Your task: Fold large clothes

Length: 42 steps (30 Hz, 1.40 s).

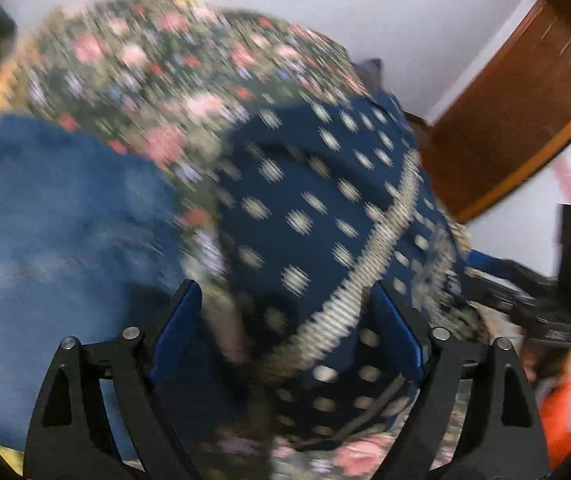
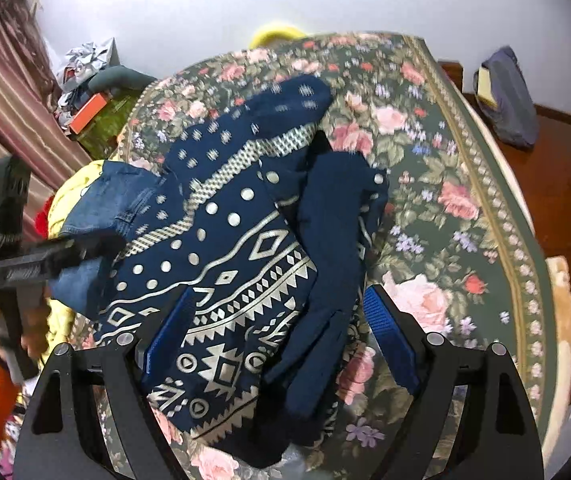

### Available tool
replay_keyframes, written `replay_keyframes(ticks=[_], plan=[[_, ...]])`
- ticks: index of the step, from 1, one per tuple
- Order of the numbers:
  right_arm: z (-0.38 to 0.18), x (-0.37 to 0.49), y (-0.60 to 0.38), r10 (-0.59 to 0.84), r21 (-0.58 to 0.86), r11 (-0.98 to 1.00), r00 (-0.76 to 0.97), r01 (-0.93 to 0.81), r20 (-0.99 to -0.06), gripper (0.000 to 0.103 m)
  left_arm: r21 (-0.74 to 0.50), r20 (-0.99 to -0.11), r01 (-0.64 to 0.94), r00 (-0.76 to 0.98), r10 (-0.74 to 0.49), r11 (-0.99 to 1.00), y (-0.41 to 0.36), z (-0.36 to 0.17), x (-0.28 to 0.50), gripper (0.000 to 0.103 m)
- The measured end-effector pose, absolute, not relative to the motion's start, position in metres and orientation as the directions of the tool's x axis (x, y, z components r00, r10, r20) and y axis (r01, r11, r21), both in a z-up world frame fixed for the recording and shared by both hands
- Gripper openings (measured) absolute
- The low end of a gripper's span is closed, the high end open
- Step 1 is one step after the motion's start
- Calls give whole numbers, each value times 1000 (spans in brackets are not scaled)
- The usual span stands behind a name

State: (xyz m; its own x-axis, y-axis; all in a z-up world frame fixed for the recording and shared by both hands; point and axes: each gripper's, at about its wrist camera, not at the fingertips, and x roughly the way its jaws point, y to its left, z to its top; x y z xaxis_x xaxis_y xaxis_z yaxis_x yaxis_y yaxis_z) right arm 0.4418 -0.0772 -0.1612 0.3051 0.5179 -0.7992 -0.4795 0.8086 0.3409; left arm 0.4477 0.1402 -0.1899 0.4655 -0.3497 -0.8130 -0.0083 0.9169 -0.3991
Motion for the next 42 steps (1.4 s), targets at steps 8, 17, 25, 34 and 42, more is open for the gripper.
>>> replay_keyframes(ticks=[8, 17, 25, 34, 42], plan=[[-208, 463, -85, 558, 457, 797, 190, -395, -808, 84, -487, -802, -39, 414, -430, 872, 124, -225, 465, 101], [-213, 479, -76, 633, 545, 749, 166, -376, -756, 90, -475, -807, -49, 421, -413, 879, 114, -228, 476, 103], [-199, 453, -70, 648, 541, 724, 151, -427, -747, 54, -469, -788, -7, 456, -415, 883, 111, -208, 447, 82], [-161, 424, -71, 629, 485, 732, 202, -478, -751, 25, -448, -761, 60, 498, -416, 892, 102, -160, 408, 54], [-112, 407, -55, 670, 475, 702, 265, -531, -694, 24, -401, -692, 112, 614, -380, 909, 120, -92, 376, 51]])
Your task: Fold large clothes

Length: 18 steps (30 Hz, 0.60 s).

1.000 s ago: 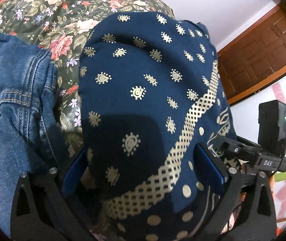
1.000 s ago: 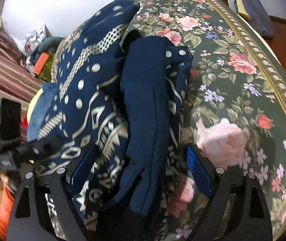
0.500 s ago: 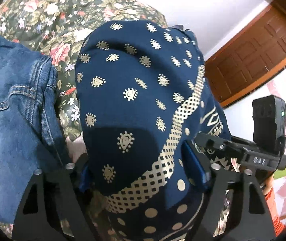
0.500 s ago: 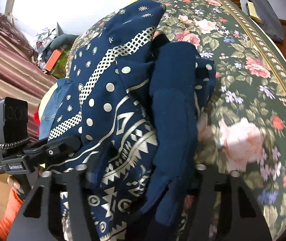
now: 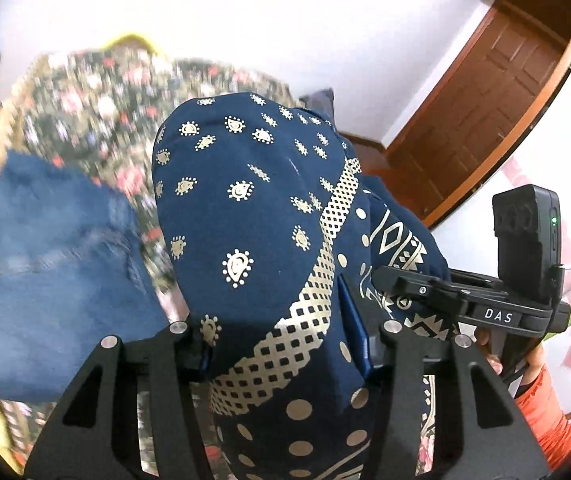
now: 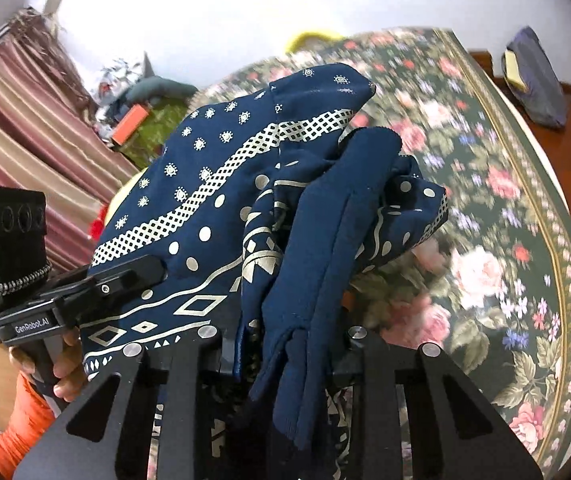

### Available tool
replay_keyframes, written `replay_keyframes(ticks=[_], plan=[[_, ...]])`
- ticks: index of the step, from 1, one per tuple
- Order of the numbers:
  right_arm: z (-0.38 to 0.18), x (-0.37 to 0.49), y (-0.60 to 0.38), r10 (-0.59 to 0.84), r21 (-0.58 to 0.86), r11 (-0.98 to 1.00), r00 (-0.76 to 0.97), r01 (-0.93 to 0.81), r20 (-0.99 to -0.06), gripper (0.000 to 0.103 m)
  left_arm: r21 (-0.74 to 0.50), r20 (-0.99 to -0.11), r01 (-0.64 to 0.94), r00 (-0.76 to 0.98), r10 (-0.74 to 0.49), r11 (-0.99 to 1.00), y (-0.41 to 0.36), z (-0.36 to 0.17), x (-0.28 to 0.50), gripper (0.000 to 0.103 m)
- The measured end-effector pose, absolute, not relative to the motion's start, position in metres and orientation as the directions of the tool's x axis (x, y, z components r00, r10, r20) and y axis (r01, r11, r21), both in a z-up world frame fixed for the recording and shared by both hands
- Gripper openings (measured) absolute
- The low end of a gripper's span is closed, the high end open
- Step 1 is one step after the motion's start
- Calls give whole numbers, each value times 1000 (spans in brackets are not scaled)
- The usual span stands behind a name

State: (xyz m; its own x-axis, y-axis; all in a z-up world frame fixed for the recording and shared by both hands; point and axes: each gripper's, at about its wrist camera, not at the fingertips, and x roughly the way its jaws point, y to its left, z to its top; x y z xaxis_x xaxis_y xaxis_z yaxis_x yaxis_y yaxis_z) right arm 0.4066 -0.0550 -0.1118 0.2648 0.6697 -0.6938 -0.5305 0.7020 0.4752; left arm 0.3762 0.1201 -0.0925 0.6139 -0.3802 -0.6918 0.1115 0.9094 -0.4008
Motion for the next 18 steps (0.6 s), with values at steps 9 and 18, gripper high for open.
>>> replay_keyframes(ticks=[9, 18], plan=[[-67, 405, 24, 728, 439, 628, 286, -642, -624, 24, -345, -621, 61, 734, -276, 937, 194, -34, 347, 51], [-102, 426, 115, 765, 481, 556, 192, -678, -615, 24, -302, -655, -54, 737, -167, 952, 279, -55, 345, 51]])
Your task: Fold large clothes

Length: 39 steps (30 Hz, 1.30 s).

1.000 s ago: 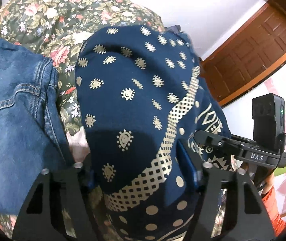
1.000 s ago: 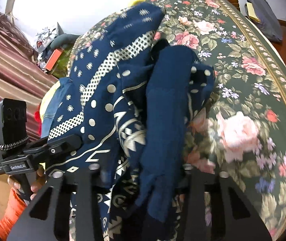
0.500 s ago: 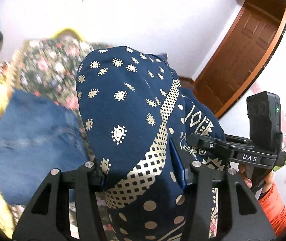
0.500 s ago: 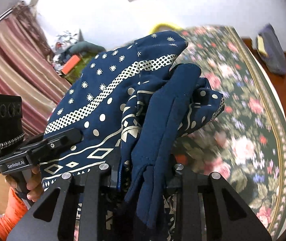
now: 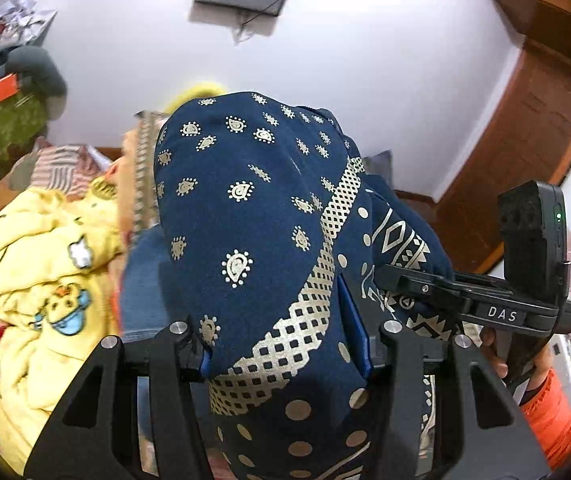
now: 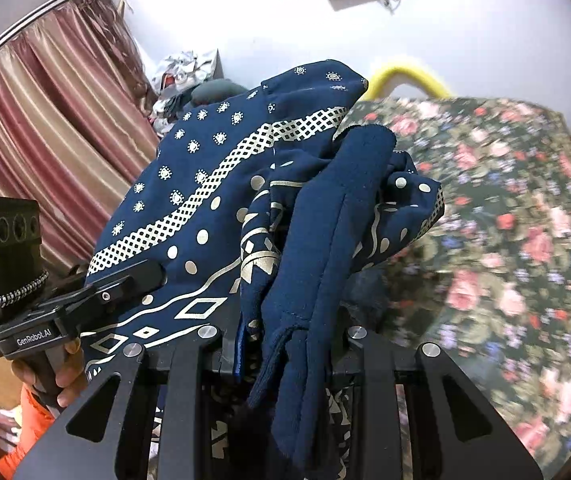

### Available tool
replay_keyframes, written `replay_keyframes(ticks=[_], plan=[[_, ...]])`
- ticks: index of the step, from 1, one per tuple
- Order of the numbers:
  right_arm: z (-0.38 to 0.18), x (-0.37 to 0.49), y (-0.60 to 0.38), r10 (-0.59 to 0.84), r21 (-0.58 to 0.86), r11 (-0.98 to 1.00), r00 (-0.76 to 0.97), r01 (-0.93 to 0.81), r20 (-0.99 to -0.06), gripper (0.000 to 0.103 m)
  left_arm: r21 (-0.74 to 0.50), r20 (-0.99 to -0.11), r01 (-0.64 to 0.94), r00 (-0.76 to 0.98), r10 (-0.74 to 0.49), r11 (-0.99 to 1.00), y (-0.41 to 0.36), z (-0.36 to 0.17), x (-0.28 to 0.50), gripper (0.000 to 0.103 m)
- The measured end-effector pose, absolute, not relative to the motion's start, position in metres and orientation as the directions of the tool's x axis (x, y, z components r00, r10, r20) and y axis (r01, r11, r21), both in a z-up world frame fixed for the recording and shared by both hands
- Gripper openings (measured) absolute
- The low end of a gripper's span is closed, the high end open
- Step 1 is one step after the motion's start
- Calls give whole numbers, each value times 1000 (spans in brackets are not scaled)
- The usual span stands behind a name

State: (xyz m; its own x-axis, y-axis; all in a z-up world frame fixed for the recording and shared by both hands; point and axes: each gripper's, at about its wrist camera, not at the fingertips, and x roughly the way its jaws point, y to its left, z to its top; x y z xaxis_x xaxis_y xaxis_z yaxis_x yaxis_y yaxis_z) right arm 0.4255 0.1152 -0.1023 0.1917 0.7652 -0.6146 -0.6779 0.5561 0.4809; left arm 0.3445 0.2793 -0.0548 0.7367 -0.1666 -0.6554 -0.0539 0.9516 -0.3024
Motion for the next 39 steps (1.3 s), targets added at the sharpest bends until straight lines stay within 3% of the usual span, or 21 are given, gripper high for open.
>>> replay_keyframes(ticks=[5, 10, 15, 19, 23, 28, 32, 39], plan=[[-160, 441, 148, 729, 494, 567, 123, -659, -673, 24, -315, -729, -126, 667, -154, 941, 317, -120, 357, 52], [-215, 449, 157, 664, 452, 595, 91, -665, -742, 29, -324, -752, -149, 640, -158, 934, 331, -178, 359, 64], [-206, 444, 150, 629, 405, 627, 124, -665, -768, 35, -301, -748, -169, 652, -123, 938, 325, -174, 355, 66], [-181, 427, 143, 586, 324, 668, 204, -670, -784, 35, -200, -761, -186, 648, -33, 962, 312, -152, 343, 66], [-142, 401, 121, 627, 331, 657, 248, -677, -739, 35, -101, -748, -171, 663, 39, 980, 294, -123, 320, 66], [-72, 357, 97, 690, 314, 629, 324, -711, -647, 35, -24, -654, -137, 752, 88, 990, 263, -56, 265, 66], [-18, 314, 78, 729, 263, 613, 405, -745, -552, 35, -44, -554, -123, 829, 78, 991, 244, 0, 216, 66], [38, 223, 42, 799, 206, 565, 468, -799, -377, 35, -49, -319, -105, 944, 84, 993, 201, 72, 116, 66]])
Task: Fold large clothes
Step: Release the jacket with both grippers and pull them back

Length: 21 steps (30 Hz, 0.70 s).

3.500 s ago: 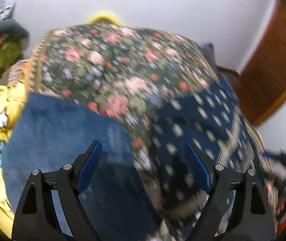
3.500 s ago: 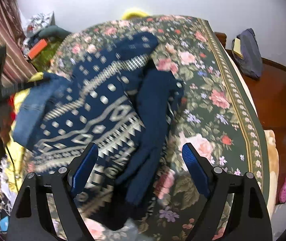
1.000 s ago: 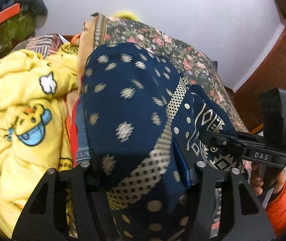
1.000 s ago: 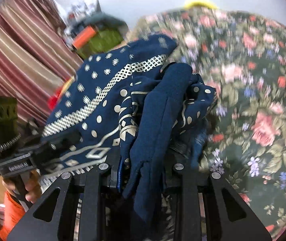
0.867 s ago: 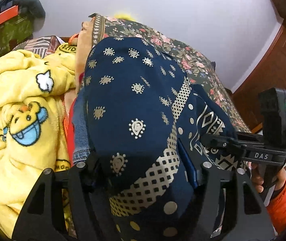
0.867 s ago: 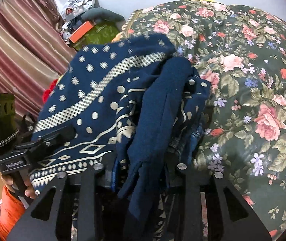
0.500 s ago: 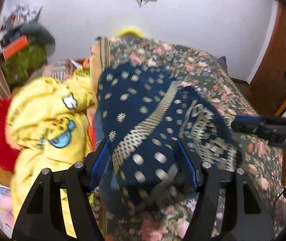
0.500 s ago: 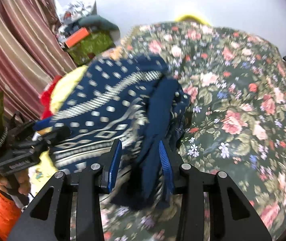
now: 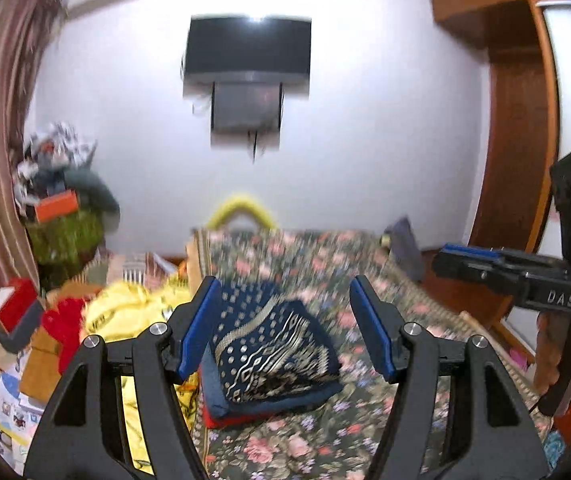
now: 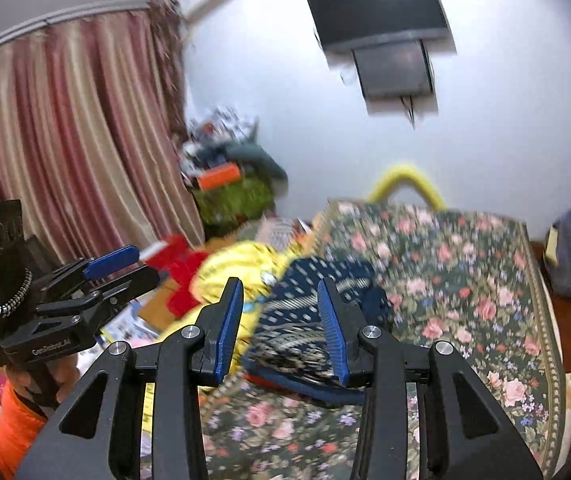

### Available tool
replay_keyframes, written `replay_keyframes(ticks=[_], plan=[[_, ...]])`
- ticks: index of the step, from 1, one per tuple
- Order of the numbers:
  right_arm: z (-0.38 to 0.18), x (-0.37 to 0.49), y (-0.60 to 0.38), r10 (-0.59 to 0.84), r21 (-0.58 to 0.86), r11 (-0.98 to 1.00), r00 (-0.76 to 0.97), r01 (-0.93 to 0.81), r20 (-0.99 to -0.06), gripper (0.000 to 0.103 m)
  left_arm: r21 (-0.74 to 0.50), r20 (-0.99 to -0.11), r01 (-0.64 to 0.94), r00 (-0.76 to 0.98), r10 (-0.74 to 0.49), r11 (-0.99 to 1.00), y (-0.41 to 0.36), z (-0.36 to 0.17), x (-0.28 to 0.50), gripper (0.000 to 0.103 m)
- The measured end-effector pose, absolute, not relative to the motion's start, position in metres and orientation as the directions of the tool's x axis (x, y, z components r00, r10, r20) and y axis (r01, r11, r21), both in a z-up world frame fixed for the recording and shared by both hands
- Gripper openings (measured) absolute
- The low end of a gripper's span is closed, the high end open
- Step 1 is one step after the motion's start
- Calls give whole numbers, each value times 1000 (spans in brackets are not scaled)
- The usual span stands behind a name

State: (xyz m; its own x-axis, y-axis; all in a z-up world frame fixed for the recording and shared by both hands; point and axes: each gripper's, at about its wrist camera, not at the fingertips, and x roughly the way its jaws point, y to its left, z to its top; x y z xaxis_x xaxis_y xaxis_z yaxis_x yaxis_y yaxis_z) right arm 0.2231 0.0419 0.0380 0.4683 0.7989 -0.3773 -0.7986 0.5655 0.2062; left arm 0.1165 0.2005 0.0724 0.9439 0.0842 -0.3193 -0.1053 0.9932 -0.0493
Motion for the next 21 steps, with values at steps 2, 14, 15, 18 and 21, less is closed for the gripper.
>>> replay_keyframes(ticks=[2, 14, 15, 18, 21], plan=[[45, 197, 32, 805, 179, 565, 492, -805, -331, 35, -46, -257, -119, 961, 103, 992, 188, 77, 91, 66], [38, 116, 8, 730, 75, 682, 669, -728, -139, 76, -40, -115, -211, 972, 206, 977, 145, 59, 4, 88], [37, 115, 9, 722, 69, 690, 678, -721, -136, 82, -32, -105, -223, 970, 218, 974, 144, 58, 1, 90], [34, 112, 12, 695, 45, 717, 706, -696, -138, 92, -35, -102, -227, 970, 222, 973, 144, 56, -4, 98], [32, 116, 17, 676, 33, 733, 721, -680, -154, 100, -46, -106, -231, 968, 225, 972, 145, 54, -7, 101]])
